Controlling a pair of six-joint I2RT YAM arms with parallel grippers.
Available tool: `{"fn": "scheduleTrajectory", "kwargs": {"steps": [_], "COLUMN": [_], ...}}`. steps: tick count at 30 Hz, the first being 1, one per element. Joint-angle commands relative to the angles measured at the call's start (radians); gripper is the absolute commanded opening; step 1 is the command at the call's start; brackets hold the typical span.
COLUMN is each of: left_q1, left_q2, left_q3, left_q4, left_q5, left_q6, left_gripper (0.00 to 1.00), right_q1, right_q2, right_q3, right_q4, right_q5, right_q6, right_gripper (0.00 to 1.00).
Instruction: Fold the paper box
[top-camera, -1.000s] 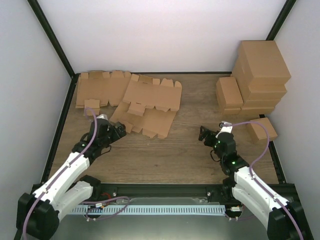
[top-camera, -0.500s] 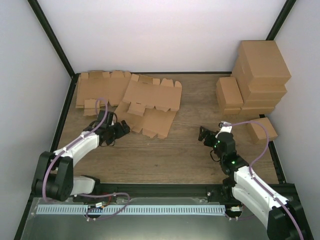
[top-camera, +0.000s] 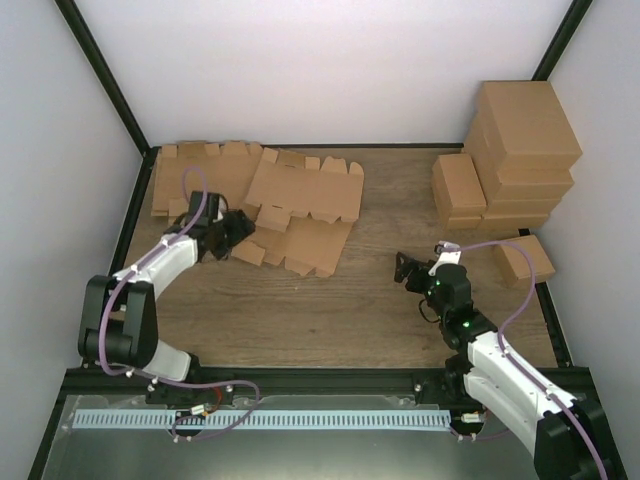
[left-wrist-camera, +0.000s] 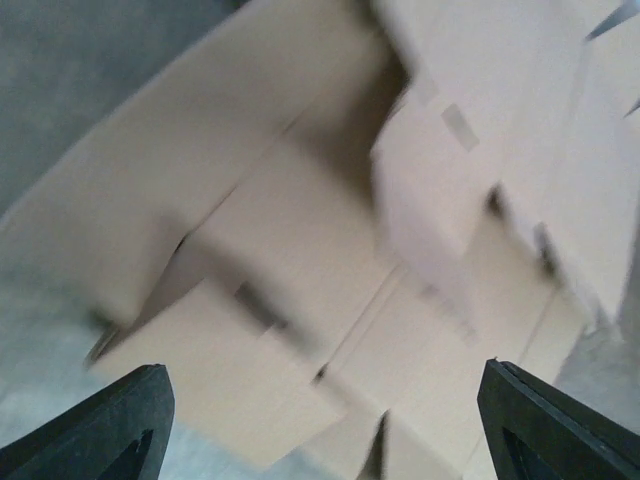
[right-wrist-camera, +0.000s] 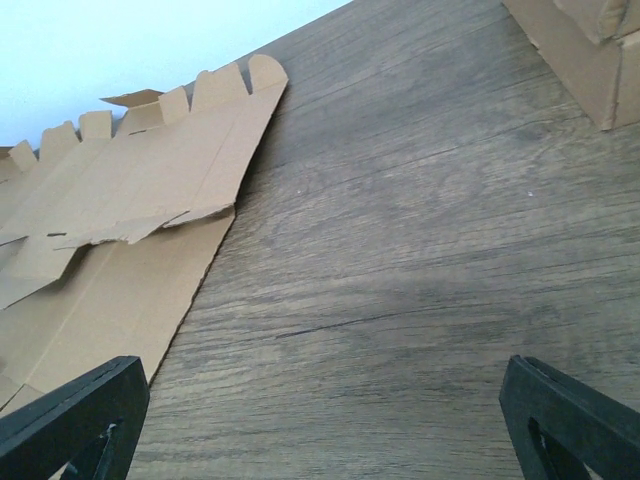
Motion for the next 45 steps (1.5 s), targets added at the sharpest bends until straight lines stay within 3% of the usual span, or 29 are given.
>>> {"fn": "scheduleTrajectory", "kwargs": {"steps": [1,8,10,14,17,20,23,24,34,37,41,45], "left_q1": [0.001,0.001,0.000,-0.005,-0.011,-0.019,-0.029,-0.030,-0.062,-0.065,-0.065,-0.064], "left_q2": [0.090,0.246,0.288,0.329,0.338,0.358,0.374,0.376,0.112,-0.011,-0.200,-0.421], "left_q3": [0.176,0.295,0.300,0.284,0.258,0.257,0.261,0.269,0.433,0.464,0.499,0.498], "left_q4": [-0.029,0.027,0.062,0.104,0.169,0.216,0.261,0.266,0.183,0.167,0.072,-0.020], "left_q5": [0.001,0.085,0.140,0.156,0.173,0.202,0.243,0.256,0.292,0.284,0.133,-0.108], "left_q6": [0.084,0.013,-0.033,-0.141,-0.194,-0.222,-0.233,-0.227,-0.085,-0.069,-0.007,0.097], "left_gripper": [0.84,0.78,0.73,0.76,0.72,0.48,0.08,0.04,0.04,0.04,0.04,0.05], "right_q1": [-0.005,-0.005,-0.004,-0.005,-0.005,-0.005,-0.005,-0.005,-0.004,-0.005,-0.003,0.037], "right_q2": [0.001,0.004,0.004,0.000,-0.001,0.001,0.007,0.009,0.016,0.021,0.094,0.323], "right_q3": [0.034,0.035,0.035,0.034,0.032,0.032,0.033,0.034,0.035,0.021,0.021,0.157], "right_q4": [0.040,0.044,0.042,0.039,0.040,0.046,0.047,0.047,0.057,0.120,0.231,0.233], "right_q5": [-0.038,-0.044,-0.040,-0.032,-0.028,-0.030,-0.030,-0.027,-0.046,-0.213,-0.496,-0.633], "right_q6": [-0.031,-0.036,-0.035,-0.033,-0.031,-0.031,-0.031,-0.031,-0.043,-0.100,-0.152,-0.174], "right_gripper": [1.00,1.00,1.00,1.00,1.00,1.00,1.00,1.00,1.00,0.99,0.96,0.77]}}
